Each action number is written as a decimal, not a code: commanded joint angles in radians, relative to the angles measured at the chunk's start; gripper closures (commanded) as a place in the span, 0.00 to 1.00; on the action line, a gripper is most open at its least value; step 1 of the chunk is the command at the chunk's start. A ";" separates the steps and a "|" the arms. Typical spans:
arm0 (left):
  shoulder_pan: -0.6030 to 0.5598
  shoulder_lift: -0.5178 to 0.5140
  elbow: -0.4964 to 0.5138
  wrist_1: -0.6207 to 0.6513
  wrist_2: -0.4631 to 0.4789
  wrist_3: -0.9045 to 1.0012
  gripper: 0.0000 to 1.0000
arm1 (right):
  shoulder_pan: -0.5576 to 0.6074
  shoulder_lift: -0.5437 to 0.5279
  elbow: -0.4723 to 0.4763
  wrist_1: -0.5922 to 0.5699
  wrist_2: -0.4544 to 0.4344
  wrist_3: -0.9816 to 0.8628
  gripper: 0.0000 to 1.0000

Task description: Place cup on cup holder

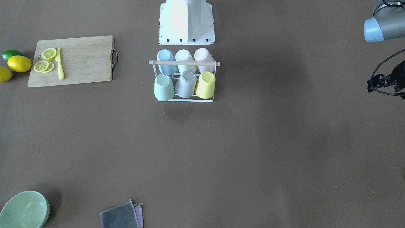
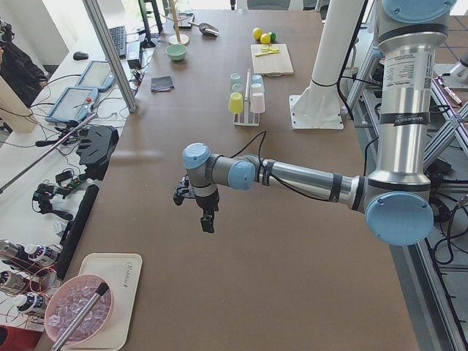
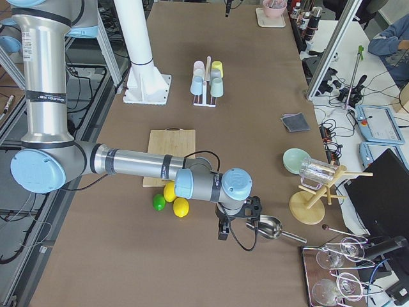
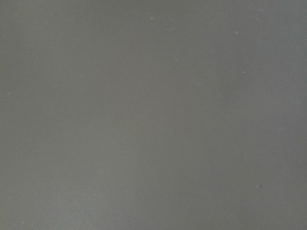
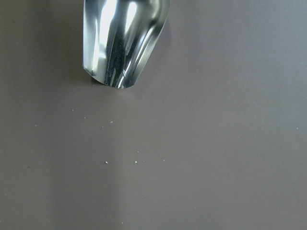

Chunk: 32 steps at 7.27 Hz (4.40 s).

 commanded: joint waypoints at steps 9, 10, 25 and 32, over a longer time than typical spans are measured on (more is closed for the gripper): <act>-0.311 0.120 0.041 0.007 -0.150 0.165 0.02 | 0.005 -0.002 -0.005 0.005 -0.008 0.008 0.00; -0.378 0.136 0.039 0.004 -0.151 0.165 0.02 | 0.005 -0.003 -0.001 0.008 -0.008 0.006 0.00; -0.354 0.114 -0.005 0.092 -0.146 0.091 0.02 | 0.005 -0.009 0.008 0.009 -0.046 0.011 0.00; -0.354 0.114 -0.001 0.090 -0.145 0.094 0.02 | 0.005 -0.008 0.013 0.009 -0.045 0.012 0.00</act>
